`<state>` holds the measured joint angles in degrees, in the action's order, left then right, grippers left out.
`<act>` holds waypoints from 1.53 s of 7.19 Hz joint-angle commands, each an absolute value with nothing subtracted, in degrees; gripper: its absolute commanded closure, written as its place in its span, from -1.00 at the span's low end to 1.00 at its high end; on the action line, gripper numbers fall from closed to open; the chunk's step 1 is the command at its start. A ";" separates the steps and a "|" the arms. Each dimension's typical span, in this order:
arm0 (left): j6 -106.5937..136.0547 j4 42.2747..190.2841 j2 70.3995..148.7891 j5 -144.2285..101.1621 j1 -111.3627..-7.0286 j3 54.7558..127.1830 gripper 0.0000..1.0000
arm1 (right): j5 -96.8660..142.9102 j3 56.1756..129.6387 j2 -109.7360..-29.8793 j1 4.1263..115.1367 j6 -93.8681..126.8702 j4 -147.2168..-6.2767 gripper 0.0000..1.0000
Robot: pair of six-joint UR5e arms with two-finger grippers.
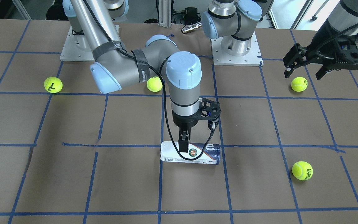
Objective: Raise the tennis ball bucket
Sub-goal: 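Open the right gripper and raise it away while the left gripper approaches the can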
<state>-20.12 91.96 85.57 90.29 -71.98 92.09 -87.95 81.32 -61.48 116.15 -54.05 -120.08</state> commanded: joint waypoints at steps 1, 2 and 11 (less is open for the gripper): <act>-19.95 91.67 86.65 89.83 -72.07 92.20 -1.00 | -85.97 81.47 -67.92 111.30 -53.79 -111.66 -1.00; -19.95 89.15 87.36 84.86 -72.24 92.72 -1.00 | -84.13 81.74 -70.03 106.75 -53.62 -109.45 -1.00; -19.78 61.63 106.68 54.07 -73.73 105.64 -1.00 | -90.62 82.00 -86.84 92.47 -15.90 -91.58 -1.00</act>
<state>-19.80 63.75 103.85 55.51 -72.91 105.55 -90.37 81.96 -86.39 92.88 -25.25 -91.68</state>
